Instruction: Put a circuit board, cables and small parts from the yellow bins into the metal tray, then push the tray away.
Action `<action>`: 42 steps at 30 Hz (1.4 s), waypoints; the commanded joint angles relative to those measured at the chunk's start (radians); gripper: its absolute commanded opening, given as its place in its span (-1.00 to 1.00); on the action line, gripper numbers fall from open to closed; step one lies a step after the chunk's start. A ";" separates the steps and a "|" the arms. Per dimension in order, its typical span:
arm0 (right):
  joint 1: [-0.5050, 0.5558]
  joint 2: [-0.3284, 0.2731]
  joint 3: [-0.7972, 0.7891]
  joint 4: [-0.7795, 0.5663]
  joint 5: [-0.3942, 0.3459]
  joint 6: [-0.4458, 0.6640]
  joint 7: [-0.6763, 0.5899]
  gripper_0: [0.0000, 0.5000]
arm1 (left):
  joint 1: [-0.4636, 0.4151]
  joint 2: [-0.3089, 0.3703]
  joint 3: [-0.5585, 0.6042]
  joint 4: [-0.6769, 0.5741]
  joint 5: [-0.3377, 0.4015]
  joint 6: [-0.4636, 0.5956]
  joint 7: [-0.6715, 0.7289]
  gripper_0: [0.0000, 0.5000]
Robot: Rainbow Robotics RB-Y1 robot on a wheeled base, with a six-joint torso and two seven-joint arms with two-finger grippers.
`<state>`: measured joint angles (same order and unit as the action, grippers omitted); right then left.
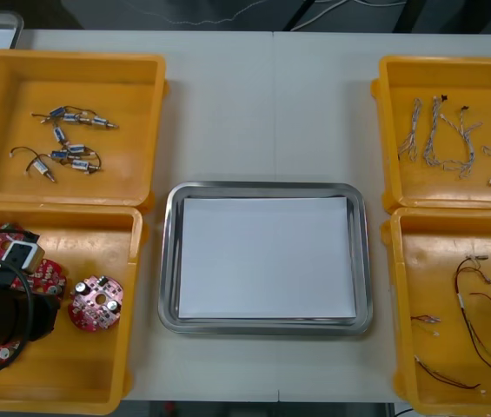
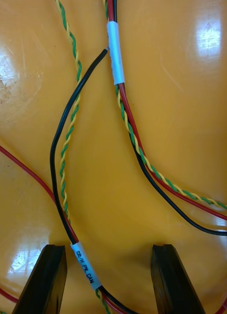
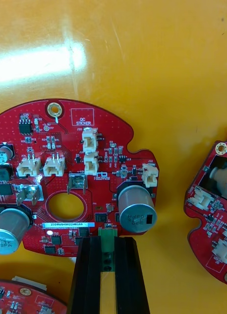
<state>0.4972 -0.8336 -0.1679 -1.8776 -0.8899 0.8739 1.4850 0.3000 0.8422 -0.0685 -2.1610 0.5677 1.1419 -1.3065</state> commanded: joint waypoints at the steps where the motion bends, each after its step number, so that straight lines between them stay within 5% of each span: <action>1: -0.008 0.016 0.056 0.018 0.008 -0.023 -0.029 1.00 | 0.031 0.038 -0.017 -0.022 -0.014 -0.013 0.090 -1.00; 2: -0.008 0.016 0.057 0.018 0.008 -0.026 -0.029 0.93 | 0.031 0.038 -0.016 -0.022 -0.014 -0.013 0.090 -1.00; 4: -0.008 0.016 0.062 0.017 0.008 -0.032 -0.029 -0.43 | 0.031 0.038 -0.016 -0.022 -0.016 -0.013 0.092 -1.00; 10: -0.008 0.016 0.065 0.017 0.003 -0.036 -0.025 -1.00 | 0.030 0.046 0.004 -0.023 -0.008 -0.011 0.090 -1.00; 20: -0.012 0.015 0.042 -0.029 -0.004 -0.012 -0.029 -1.00 | -0.009 0.055 0.073 -0.046 0.052 0.098 0.073 -1.00; 34: -0.014 0.013 -0.217 -0.291 -0.046 0.353 -0.041 -1.00 | -0.110 0.055 0.196 -0.157 0.190 0.351 0.092 -1.00; 42: -0.039 -0.018 -0.321 -0.379 -0.066 0.494 -0.060 -1.00 | -0.159 0.055 0.202 -0.264 0.193 0.455 0.127 -1.00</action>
<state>0.4786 -0.8336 -0.4330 -2.2251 -0.9411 1.3353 1.4701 0.1840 0.8601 0.1083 -2.3583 0.7539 1.5613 -1.3061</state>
